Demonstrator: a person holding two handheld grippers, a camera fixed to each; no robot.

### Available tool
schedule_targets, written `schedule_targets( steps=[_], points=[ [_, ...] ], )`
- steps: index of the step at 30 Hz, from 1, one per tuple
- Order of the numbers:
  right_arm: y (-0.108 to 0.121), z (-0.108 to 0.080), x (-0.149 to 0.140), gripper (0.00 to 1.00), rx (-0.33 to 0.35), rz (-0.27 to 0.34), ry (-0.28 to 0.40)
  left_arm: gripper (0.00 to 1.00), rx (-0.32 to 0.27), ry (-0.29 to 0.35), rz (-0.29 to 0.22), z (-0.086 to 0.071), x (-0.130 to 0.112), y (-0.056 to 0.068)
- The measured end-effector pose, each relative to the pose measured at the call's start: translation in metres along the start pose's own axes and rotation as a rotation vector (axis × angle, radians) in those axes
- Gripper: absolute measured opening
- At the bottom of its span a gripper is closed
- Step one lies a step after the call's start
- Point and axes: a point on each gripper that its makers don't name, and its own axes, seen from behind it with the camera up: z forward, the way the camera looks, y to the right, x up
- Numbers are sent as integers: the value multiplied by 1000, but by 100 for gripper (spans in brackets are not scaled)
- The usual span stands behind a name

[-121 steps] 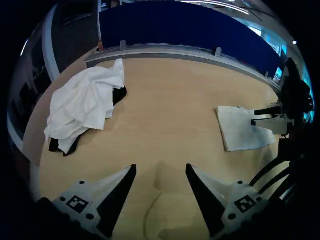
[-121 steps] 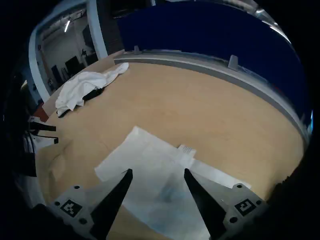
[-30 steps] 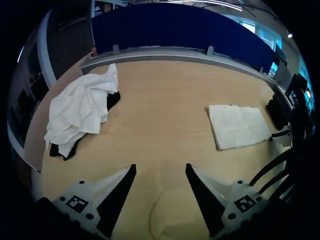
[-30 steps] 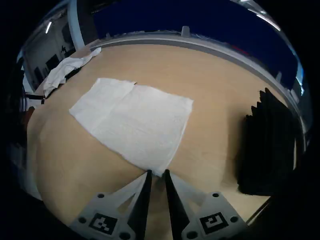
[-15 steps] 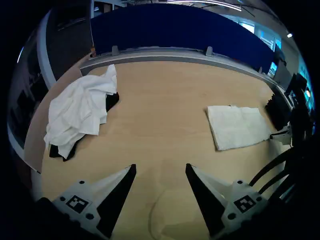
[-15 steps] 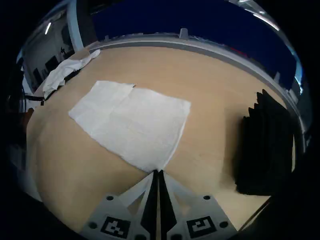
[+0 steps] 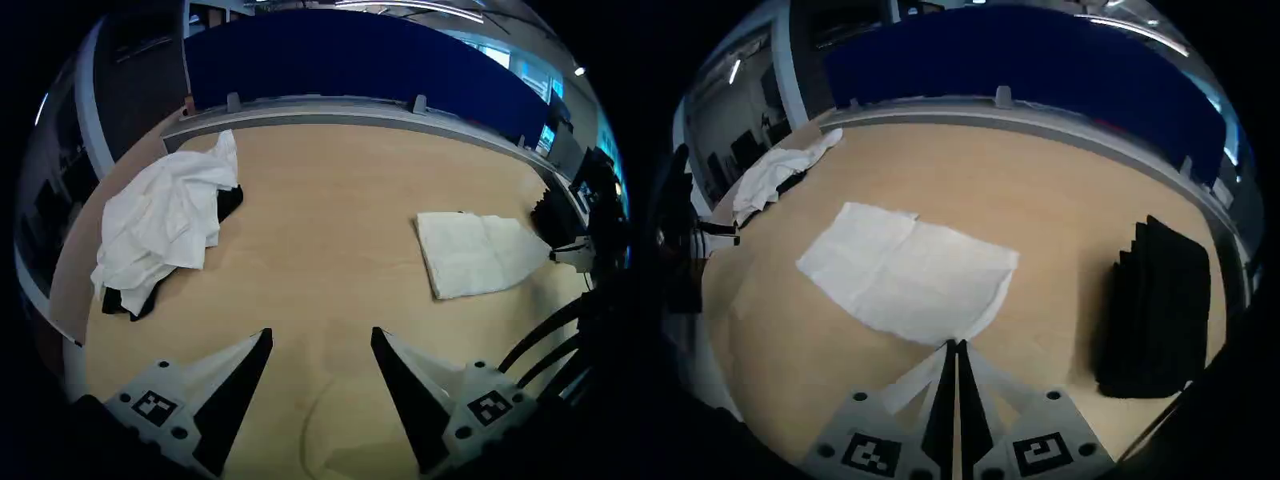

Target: Fold towel

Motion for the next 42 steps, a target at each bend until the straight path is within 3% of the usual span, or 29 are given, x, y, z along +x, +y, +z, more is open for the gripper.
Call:
schedule_targets(
  steps=[15, 27, 42],
  points=[
    [-26, -20, 69, 2, 19, -76, 79, 92, -4, 21, -7, -9, 2, -5],
    [-37, -13, 79, 2, 34, -104, 71, 91, -12, 28, -12, -14, 2, -4],
    [-82, 10, 103, 2, 92, -211, 54, 91, -23, 40, -27, -17, 2, -2]
  ],
)
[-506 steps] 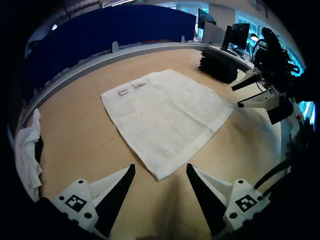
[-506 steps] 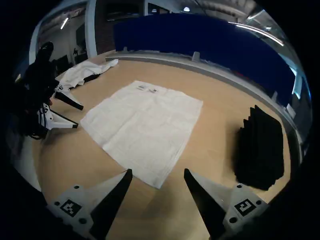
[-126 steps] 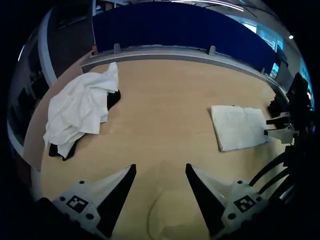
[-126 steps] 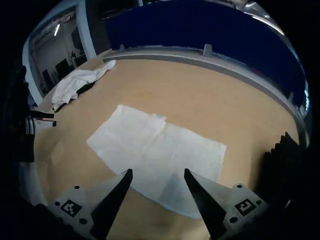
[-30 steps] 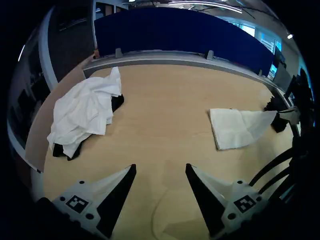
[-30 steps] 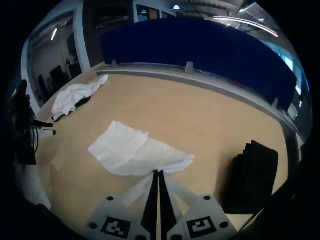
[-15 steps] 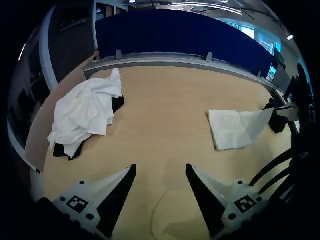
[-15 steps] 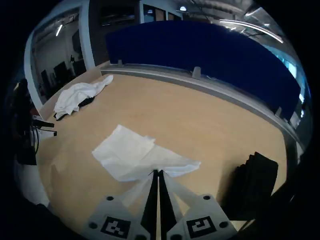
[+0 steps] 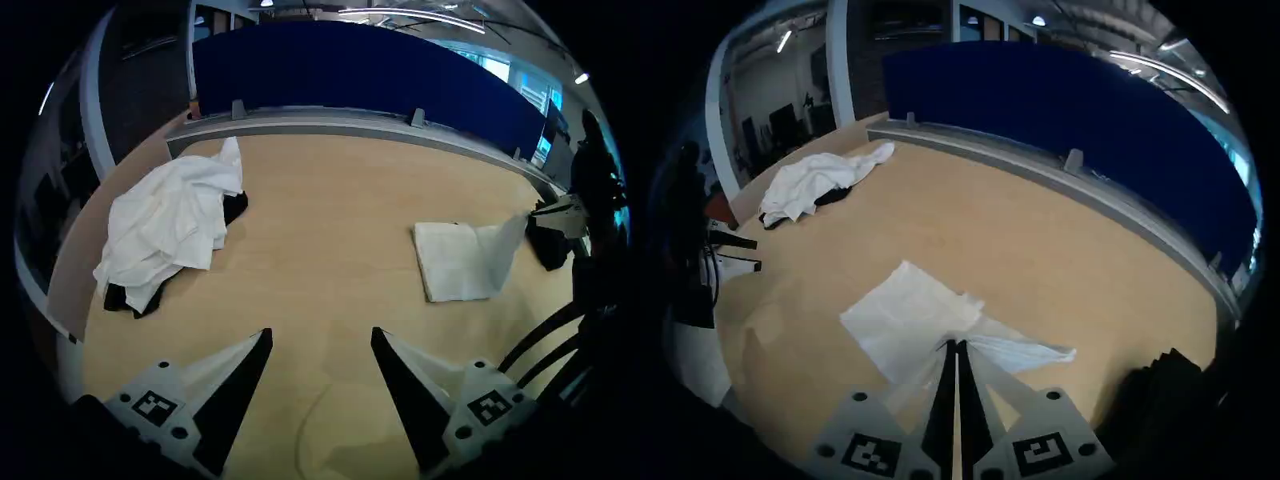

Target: Fold towel

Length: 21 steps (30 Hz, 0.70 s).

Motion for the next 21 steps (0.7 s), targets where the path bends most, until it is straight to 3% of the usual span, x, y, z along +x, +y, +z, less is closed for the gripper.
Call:
schedule_targets(
  steps=[9, 21],
  points=[
    [-36, 29, 16, 2, 58, -57, -15, 91, 7, 8, -12, -4, -1, -5],
    [-122, 92, -7, 2, 214, -177, -113, 91, 14, 20, -36, -11, 0, -3]
  ],
)
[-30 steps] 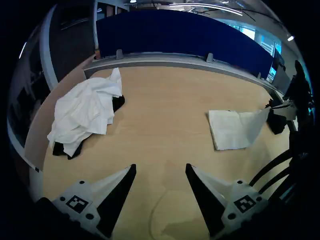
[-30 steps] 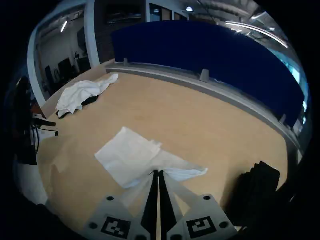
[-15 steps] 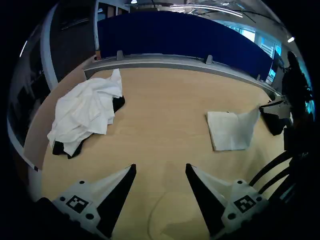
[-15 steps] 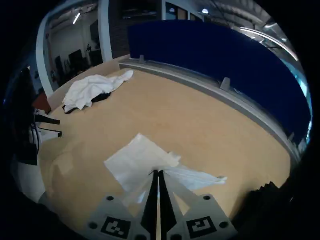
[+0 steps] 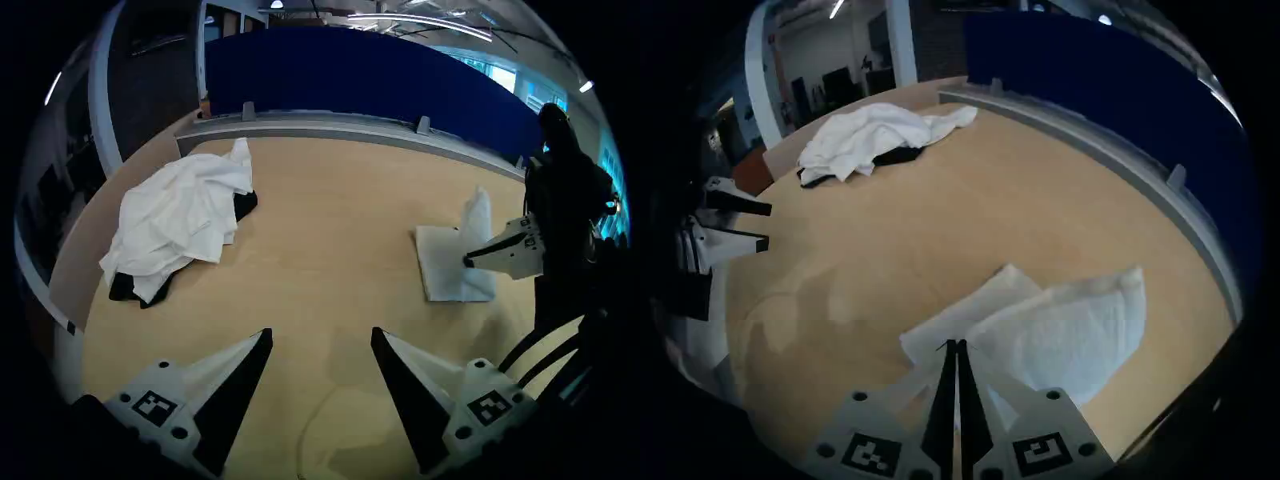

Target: Fold towel

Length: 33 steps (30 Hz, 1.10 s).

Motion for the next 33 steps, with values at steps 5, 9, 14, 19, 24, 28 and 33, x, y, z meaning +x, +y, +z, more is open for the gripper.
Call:
schedule_targets(
  steps=[5, 9, 14, 19, 24, 28, 33],
  points=[
    [-20, 12, -10, 2, 39, -39, -36, 91, -4, 5, -5, -3, 0, 1],
    [-25, 18, -18, 2, 53, -34, -60, 91, -4, 4, -9, -3, -2, 0],
    [-23, 19, -19, 4, 54, -17, -63, 91, -4, 2, -9, -2, -4, 0],
    [-23, 14, -19, 55, 62, -11, -49, 91, -2, 0, -2, -2, -5, 1],
    [-21, 3, -13, 79, 56, -2, -9, 91, 0, 1, -6, -3, -5, 1],
    [-12, -4, -12, 90, 32, 14, 17, 92, 3, 1, -9, -4, -6, 0],
    [1, -15, -17, 100, -8, 31, 39, 92, 7, 0, -5, -7, -8, 0]
  ],
)
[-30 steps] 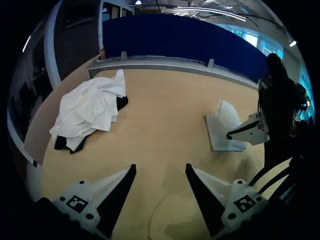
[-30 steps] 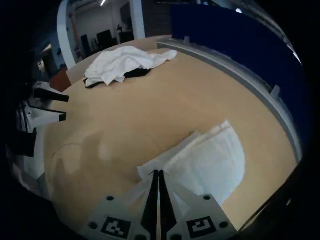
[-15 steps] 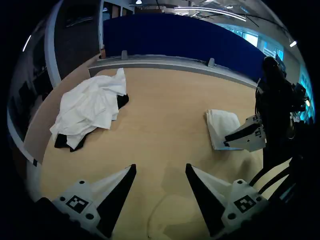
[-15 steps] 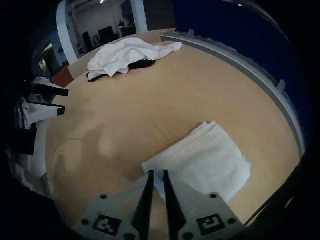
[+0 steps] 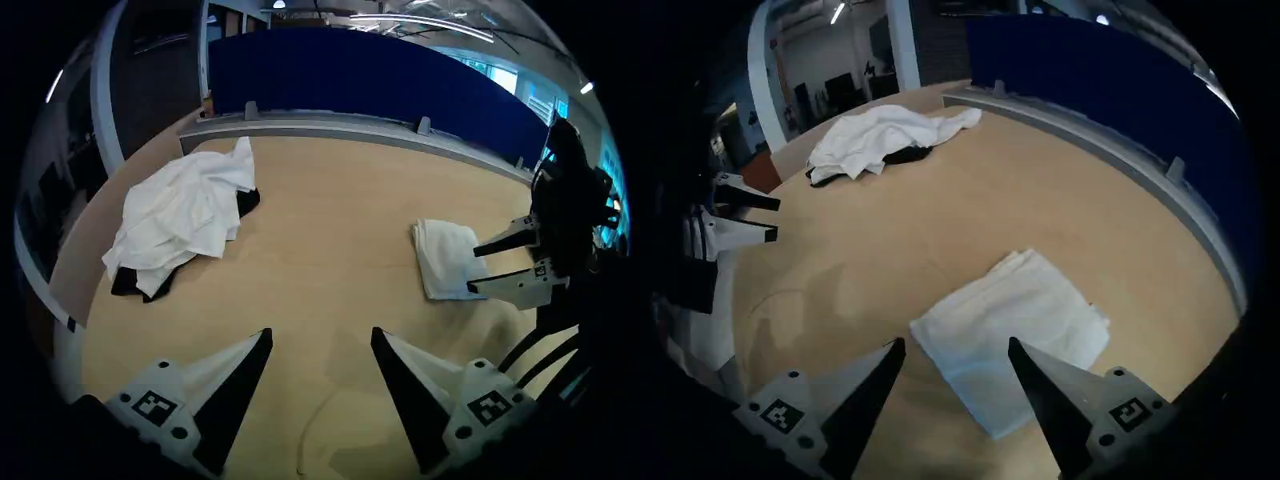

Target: Fold towel

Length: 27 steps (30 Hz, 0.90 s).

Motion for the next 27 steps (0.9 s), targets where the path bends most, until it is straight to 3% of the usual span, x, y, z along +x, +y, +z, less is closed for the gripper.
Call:
schedule_targets(
  steps=[12, 23, 27],
  points=[
    [38, -29, -54, 100, -100, 66, -34, 91, 8, 3, -12, -9, -3, -2],
    [39, -26, -69, 100, -112, 79, -46, 91, 10, 6, -6, -9, -1, -1],
    [36, -23, -73, 92, -110, 79, -52, 91, 11, 7, -6, -9, -2, -2]
  ],
)
